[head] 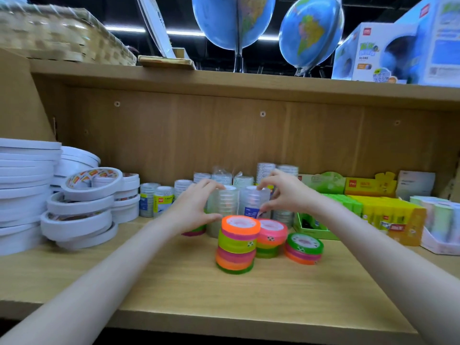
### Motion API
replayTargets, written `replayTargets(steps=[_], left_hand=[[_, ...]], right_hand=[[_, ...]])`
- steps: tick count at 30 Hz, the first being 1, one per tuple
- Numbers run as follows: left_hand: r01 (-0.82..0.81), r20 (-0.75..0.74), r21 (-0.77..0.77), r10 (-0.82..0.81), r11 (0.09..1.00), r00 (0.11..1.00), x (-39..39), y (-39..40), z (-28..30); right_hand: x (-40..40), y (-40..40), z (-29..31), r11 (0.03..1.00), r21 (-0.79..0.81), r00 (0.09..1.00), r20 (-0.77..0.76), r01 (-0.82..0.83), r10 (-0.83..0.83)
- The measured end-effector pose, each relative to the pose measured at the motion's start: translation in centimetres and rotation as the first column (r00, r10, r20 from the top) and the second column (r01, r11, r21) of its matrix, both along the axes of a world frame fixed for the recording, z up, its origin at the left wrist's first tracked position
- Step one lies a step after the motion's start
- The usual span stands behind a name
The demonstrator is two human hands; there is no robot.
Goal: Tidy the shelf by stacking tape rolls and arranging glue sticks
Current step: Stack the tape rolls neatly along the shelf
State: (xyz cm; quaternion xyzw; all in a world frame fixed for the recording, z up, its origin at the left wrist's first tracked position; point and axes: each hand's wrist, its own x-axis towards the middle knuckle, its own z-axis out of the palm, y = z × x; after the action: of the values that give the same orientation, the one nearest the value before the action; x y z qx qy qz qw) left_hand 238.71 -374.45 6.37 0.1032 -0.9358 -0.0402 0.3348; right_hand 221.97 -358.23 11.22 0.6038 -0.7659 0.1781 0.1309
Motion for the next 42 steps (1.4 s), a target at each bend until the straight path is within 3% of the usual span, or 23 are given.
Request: replayTargets(steps=[5,9,12,16,19,21,28,33,39,42], left_hand=[[0.044,-0.063,0.173,-0.034,0.984,0.997,1.6,-0.4,-0.5],[-0.074,-0.091,0.243,0.099,0.967,0.991,3.7,-0.7,-0.7],[-0.210,0.017,0.240,0.212,0.948,0.977,5.4,-1.7,-1.6],[-0.305,0.134,0.177,0.285,0.936,0.949,6.2,-2.1,-2.3],[-0.327,0.134,0.193,0.306,0.925,0.943,6.3,-2.0,-2.0],[-0.355,0.213,0.159,0.320,0.921,0.923,6.5,-2.0,-2.0],[-0.331,0.319,0.153,0.270,0.931,0.908,5.6,-2.6,-1.3],[-0.302,0.293,0.200,0.237,0.932,0.926,4.9,-3.8,-1.7],[-0.245,0.216,0.150,0.210,0.958,0.953,5.4,-3.1,-1.8],[-0.216,0.206,0.159,0.182,0.963,0.962,6.1,-2.7,-1.7]], right_hand=[[1.1,-1.0,0.2,1.000,-0.012,0.997,0.068,-0.028,0.029],[2.6,-2.3,0.4,0.999,-0.007,0.995,0.087,-0.053,0.053],[3.1,-1.4,1.1,1.000,-0.005,1.000,0.006,-0.006,0.006],[3.4,1.5,1.3,0.988,-0.145,0.996,0.069,-0.044,0.054],[4.2,2.1,1.4,0.994,-0.072,0.996,0.010,-0.083,0.084],[4.7,1.8,1.9,0.995,-0.056,0.996,-0.024,-0.085,0.083],[6.9,-1.6,2.2,0.993,0.006,0.993,-0.008,-0.117,0.117],[6.5,-2.3,1.5,0.991,0.075,0.994,0.017,-0.113,0.112],[5.2,-0.3,2.1,0.992,-0.087,0.996,0.012,-0.090,0.091],[4.1,2.3,1.9,0.995,-0.081,0.996,0.051,-0.065,0.069]])
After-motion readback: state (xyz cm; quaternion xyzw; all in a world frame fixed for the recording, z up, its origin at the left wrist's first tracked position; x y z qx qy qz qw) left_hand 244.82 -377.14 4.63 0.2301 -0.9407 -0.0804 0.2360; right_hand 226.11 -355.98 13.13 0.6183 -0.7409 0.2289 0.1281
